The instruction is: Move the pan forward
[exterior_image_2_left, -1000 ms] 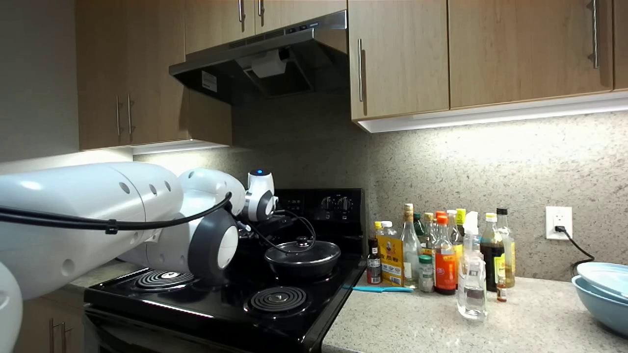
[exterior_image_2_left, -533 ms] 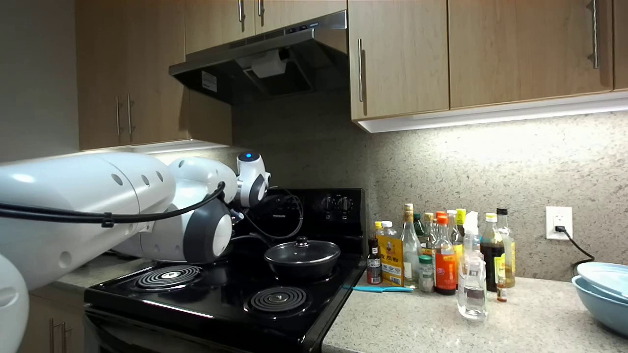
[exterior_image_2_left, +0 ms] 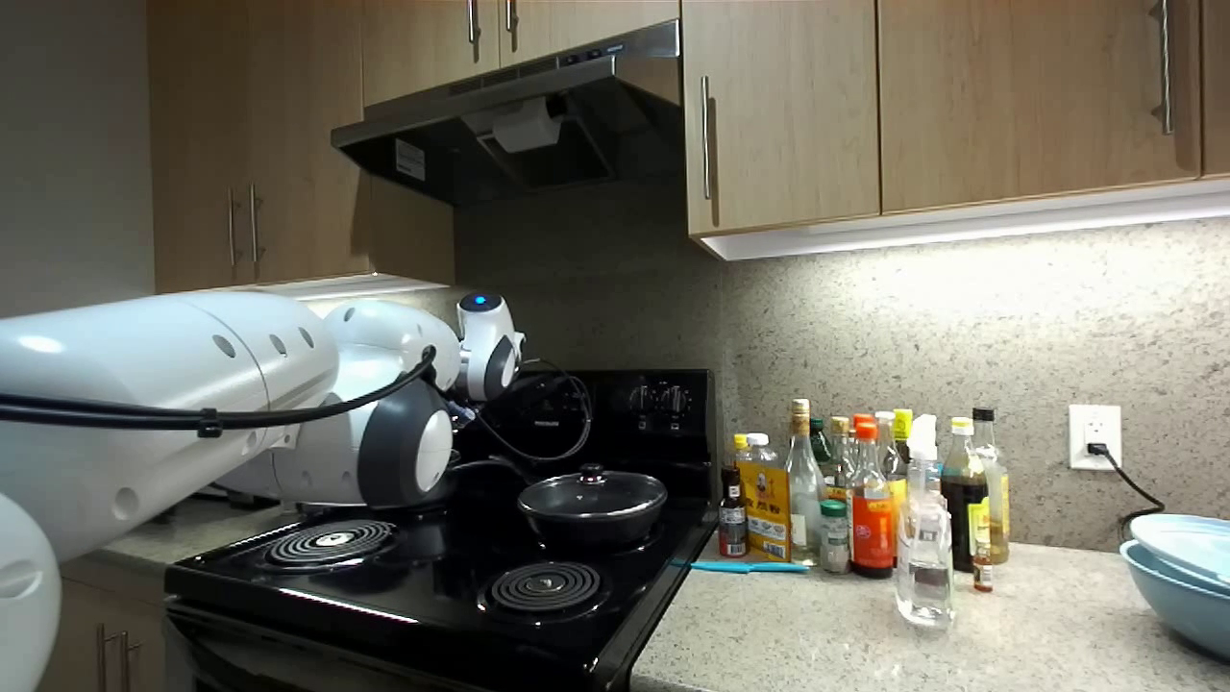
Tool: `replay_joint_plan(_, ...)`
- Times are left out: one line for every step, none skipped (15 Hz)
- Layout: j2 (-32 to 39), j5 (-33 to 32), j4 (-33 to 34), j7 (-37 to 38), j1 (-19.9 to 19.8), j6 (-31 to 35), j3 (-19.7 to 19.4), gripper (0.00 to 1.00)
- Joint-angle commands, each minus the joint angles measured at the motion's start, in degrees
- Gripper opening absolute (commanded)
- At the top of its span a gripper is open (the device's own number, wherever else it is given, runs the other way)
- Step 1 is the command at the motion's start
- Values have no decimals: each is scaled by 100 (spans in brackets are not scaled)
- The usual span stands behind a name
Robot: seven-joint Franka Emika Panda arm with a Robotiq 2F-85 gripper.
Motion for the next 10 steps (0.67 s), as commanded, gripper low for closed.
replay_joint_plan(-123, -65, -210, 281, -44, -200, -177, 67)
replay_joint_plan(-125, -59, -235, 369, -74, -285, -207, 73)
replay_joint_plan(-128, -57, -258, 441, -94, -365, -231, 78)
replay_joint_plan(-105, -49, -259, 536, -125, -489, -250, 86)
replay_joint_plan(-33, -40, -145, 586, -146, -652, -252, 92)
replay_joint_plan(4, -32, -127, 645, -180, -805, -256, 98)
replay_joint_plan(13, -20, -130, 681, -207, -950, -249, 99)
replay_joint_plan(31, 9, -146, 683, -244, -1114, -223, 100)
replay_joint_plan(45, 38, -147, 678, -275, -1272, -190, 100)
replay_joint_plan(75, 88, -151, 632, -317, -1434, -132, 100)
